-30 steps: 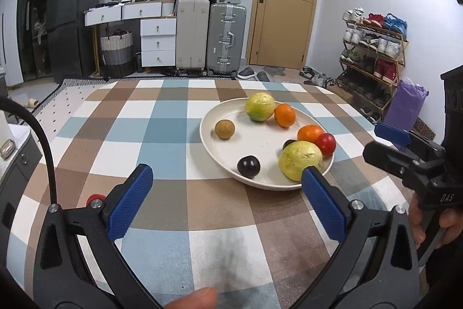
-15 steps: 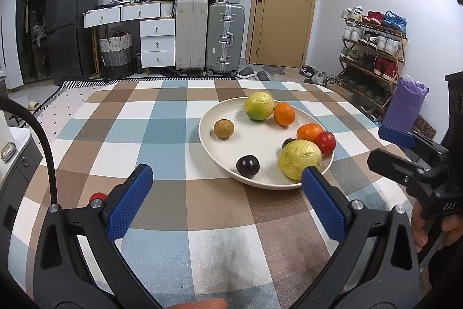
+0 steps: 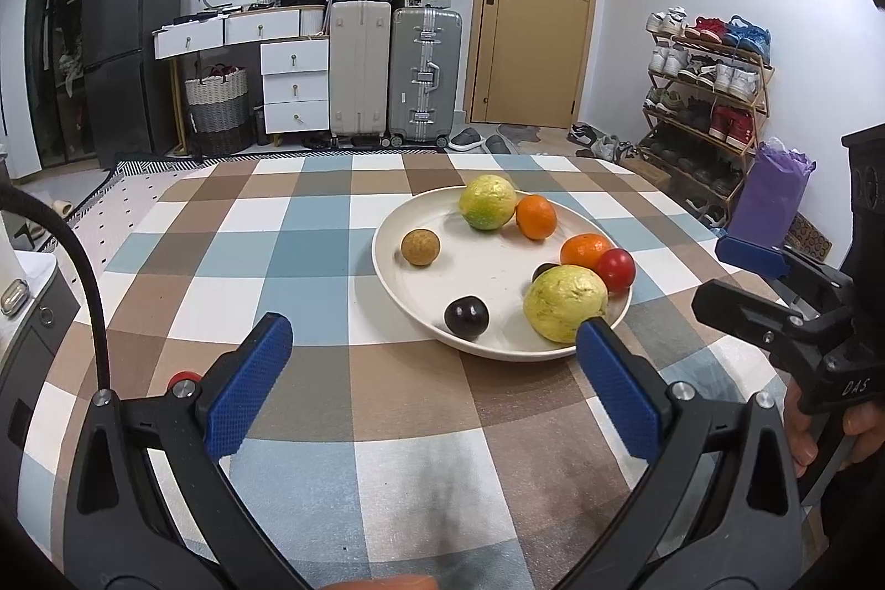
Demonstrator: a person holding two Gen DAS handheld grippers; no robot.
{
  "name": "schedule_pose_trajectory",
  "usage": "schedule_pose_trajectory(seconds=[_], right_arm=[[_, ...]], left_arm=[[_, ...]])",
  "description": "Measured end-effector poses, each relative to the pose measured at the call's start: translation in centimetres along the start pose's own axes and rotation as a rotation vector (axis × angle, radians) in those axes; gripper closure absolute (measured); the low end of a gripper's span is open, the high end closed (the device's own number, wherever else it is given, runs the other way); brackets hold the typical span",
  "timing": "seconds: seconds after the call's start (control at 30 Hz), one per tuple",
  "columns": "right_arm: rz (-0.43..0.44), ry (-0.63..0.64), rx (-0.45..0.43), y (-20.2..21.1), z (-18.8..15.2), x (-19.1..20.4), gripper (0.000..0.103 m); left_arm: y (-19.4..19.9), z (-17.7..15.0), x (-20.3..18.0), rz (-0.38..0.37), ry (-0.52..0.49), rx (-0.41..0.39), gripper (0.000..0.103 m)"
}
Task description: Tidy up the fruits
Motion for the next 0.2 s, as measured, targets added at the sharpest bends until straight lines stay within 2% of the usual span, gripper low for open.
schedule_pose_trajectory(seconds=[0.2], right_arm=[[0.000,-0.001,0.000,-0.07,0.03,0.01,0.000]], left_arm=[[0.10,-0.03,-0.25,0.000,-0.003,-0.002,0.000]])
Point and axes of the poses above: each gripper's, at about its wrist camera, not at the fingertips, and y roughly against the way its jaws point, x to its left, z to its top, the point moved 2 cm from there along -y, roughly the way its jaws point, and after that the axes turned 6 degrees about y, right-handed, at the moved point
